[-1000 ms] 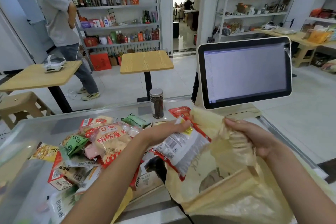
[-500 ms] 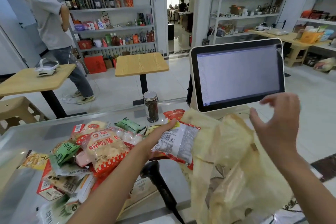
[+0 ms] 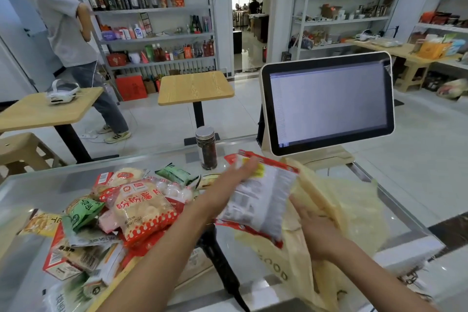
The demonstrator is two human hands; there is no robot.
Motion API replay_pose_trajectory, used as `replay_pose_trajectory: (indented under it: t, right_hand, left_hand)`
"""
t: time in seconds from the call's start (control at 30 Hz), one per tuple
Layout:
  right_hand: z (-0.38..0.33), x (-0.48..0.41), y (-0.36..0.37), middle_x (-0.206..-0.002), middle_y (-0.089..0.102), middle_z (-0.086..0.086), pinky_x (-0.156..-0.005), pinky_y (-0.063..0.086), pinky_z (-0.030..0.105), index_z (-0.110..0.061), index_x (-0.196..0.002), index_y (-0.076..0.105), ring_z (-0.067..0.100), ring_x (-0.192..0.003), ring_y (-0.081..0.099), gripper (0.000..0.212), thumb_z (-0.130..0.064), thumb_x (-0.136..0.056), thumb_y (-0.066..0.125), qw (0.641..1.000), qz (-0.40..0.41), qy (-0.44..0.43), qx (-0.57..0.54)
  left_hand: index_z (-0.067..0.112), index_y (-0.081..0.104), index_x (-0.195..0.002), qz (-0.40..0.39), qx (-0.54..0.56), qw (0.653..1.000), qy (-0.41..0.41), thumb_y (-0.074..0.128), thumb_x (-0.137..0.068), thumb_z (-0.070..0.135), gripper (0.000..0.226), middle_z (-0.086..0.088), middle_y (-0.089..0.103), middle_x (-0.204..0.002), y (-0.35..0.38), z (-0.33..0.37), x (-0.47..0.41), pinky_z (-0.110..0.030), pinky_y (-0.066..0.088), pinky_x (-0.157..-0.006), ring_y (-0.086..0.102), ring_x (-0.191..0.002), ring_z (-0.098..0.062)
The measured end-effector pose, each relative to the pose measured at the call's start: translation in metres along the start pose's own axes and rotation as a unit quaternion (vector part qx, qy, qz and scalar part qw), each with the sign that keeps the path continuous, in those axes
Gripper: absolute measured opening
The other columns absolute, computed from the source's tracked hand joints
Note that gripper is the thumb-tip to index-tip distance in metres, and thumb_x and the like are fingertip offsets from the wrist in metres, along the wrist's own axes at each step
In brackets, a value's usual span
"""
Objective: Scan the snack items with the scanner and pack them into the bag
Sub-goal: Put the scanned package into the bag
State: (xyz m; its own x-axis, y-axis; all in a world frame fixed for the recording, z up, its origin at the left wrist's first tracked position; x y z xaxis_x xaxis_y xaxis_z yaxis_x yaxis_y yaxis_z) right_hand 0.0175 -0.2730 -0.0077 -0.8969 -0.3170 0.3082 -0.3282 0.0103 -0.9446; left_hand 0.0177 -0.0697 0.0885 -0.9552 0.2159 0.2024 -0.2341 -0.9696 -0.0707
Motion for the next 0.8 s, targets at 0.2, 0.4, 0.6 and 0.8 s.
replay_pose_trajectory:
  t: [0.2, 0.4, 0.6, 0.8]
  right_hand:
    - [0.028, 0.013, 0.014, -0.112, 0.061, 0.007, -0.097, 0.044, 0.030, -0.028, -0.112, 0.055, 0.029, -0.115, 0.056, 0.119, -0.091, -0.013, 0.063, 0.998, 0.038, 0.007, -0.052]
    - [0.035, 0.001, -0.002, -0.161, -0.010, -0.002, -0.111, 0.030, 0.038, -0.036, -0.152, -0.004, 0.020, -0.149, 0.006, 0.110, -0.056, -0.074, 0.071, 0.996, -0.069, 0.029, -0.046]
    - [0.036, 0.004, -0.007, -0.152, 0.034, 0.001, -0.106, 0.034, 0.031, -0.030, -0.152, 0.015, 0.023, -0.135, 0.039, 0.082, -0.045, -0.086, 0.062, 0.994, -0.105, 0.018, -0.016]
    - [0.031, -0.006, -0.021, -0.096, 0.058, 0.001, -0.070, 0.047, 0.031, -0.035, -0.148, -0.007, 0.018, -0.080, 0.056, 0.085, -0.026, -0.090, 0.055, 0.998, -0.068, 0.006, -0.016]
  left_hand:
    - [0.013, 0.054, -0.122, -0.238, -0.087, 0.961, -0.110, 0.048, -0.088, 0.060, 0.059, -0.009, 0.058, -0.129, 0.091, -0.042, -0.009, -0.029, 0.041, -0.104, 0.060, -0.108, -0.012]
    - [0.017, 0.047, -0.124, -0.231, -0.218, 0.922, -0.222, 0.031, -0.084, 0.074, 0.072, -0.005, 0.052, -0.127, 0.050, -0.079, -0.018, -0.024, 0.044, -0.081, 0.049, -0.112, -0.020]
    - [0.002, 0.041, -0.138, -0.088, -0.429, 0.886, -0.152, 0.017, -0.093, 0.065, 0.081, -0.016, 0.047, -0.140, 0.034, -0.042, -0.033, -0.037, 0.035, -0.103, 0.046, -0.126, -0.029]
    - [0.021, 0.054, -0.080, 0.143, -0.458, 0.875, 0.059, 0.016, -0.092, 0.064, 0.059, -0.006, 0.061, -0.071, 0.028, 0.036, -0.014, -0.033, 0.048, -0.069, 0.064, -0.079, -0.026]
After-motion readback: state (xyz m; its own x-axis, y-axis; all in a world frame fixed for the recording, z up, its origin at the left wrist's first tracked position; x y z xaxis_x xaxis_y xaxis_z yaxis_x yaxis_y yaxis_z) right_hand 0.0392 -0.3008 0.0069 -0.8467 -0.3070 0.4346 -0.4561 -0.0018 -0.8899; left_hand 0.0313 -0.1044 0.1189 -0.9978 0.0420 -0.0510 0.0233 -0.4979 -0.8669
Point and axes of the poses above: each hand's wrist, its own x-axis away from the middle knuckle, its own y-axis out of the palm, z = x × y, the point moved 4 cm from there along -x, towards the middle knuckle
